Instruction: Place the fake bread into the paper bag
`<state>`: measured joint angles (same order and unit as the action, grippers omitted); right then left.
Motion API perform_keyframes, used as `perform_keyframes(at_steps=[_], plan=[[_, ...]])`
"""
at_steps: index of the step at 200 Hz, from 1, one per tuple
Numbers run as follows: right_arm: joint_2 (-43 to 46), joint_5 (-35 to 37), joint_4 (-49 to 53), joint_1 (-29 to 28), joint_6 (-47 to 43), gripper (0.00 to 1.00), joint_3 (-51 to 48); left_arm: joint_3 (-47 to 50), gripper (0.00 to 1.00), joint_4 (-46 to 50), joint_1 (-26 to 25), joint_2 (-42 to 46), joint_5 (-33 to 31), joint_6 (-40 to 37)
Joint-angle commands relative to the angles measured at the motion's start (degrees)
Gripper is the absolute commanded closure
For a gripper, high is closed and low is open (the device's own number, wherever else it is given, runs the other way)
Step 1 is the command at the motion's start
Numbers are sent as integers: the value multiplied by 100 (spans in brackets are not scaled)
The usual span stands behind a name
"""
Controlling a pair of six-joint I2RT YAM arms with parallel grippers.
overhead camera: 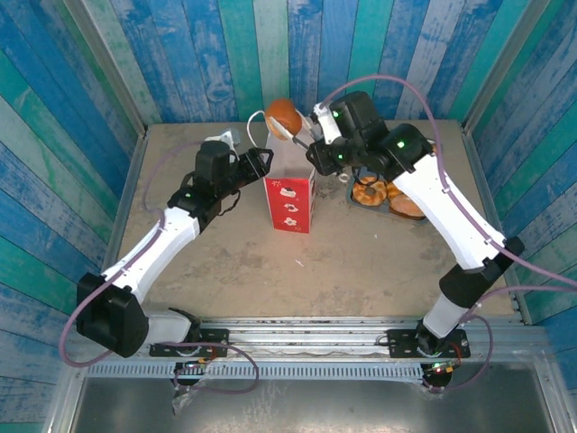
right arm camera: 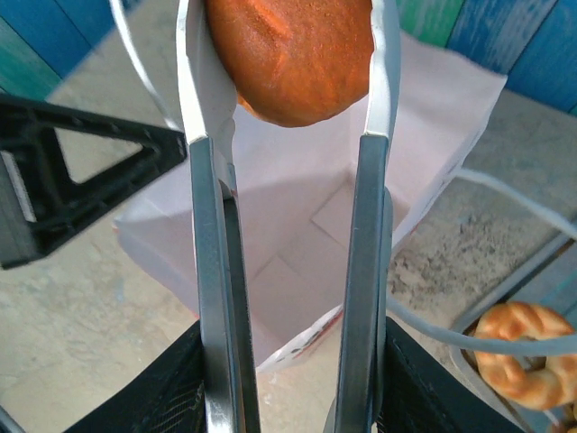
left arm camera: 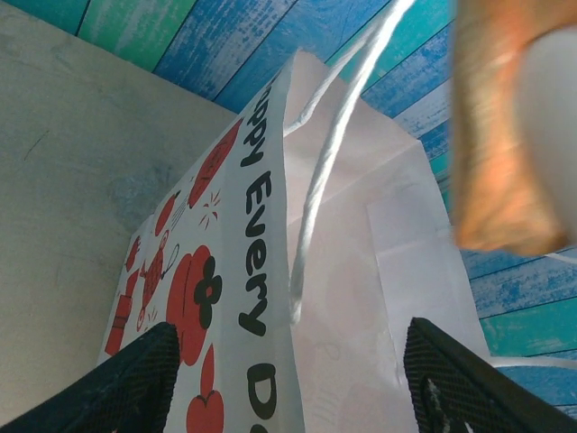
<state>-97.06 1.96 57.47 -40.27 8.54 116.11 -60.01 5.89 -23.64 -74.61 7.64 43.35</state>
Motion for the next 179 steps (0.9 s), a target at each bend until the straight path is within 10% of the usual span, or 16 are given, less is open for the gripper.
perform_keyframes(at_steps=[1, 179], plan=[[-26, 237, 184, -32, -30, 55, 271, 95, 35, -202, 0, -243, 23, 2], [-611, 1055, 704, -28, -219, 45, 368, 266, 49, -132, -1, -222, -360, -38]])
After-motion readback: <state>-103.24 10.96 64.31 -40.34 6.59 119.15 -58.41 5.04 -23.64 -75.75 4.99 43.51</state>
